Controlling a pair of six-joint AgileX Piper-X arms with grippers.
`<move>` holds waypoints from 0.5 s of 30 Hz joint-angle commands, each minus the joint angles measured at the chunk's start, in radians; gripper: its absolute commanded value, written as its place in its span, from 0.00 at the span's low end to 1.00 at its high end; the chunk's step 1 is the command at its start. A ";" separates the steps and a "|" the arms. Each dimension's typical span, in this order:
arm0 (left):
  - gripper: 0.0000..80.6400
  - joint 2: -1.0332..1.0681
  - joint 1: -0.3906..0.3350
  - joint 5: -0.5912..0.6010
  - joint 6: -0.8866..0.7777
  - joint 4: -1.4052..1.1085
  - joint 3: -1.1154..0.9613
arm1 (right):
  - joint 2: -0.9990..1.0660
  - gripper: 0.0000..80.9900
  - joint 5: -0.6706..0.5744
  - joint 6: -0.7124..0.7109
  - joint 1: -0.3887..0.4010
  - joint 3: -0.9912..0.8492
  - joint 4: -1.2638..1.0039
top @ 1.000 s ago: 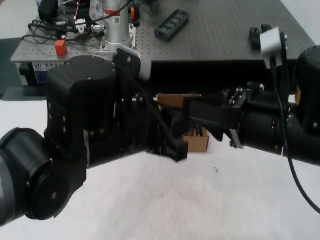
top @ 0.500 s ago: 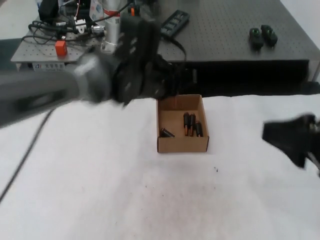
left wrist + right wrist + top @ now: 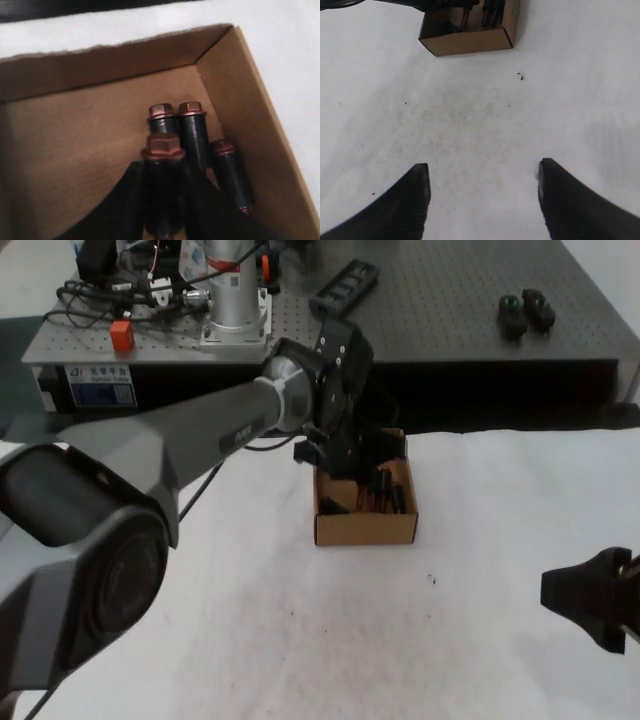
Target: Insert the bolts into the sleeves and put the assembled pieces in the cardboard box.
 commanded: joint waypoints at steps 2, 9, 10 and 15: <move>0.17 -0.008 0.000 -0.016 -0.003 -0.005 -0.020 | -0.002 0.57 0.002 -0.014 -0.005 -0.003 0.006; 0.37 -0.019 0.000 0.043 -0.082 -0.003 -0.020 | -0.004 0.57 0.025 -0.011 -0.005 -0.003 0.003; 0.36 -0.028 0.000 0.044 -0.090 0.001 -0.022 | -0.007 0.57 0.025 -0.014 -0.005 -0.003 -0.001; 0.14 -0.154 0.000 -0.066 -0.037 0.096 -0.019 | -0.050 0.56 0.025 -0.044 -0.005 -0.003 -0.003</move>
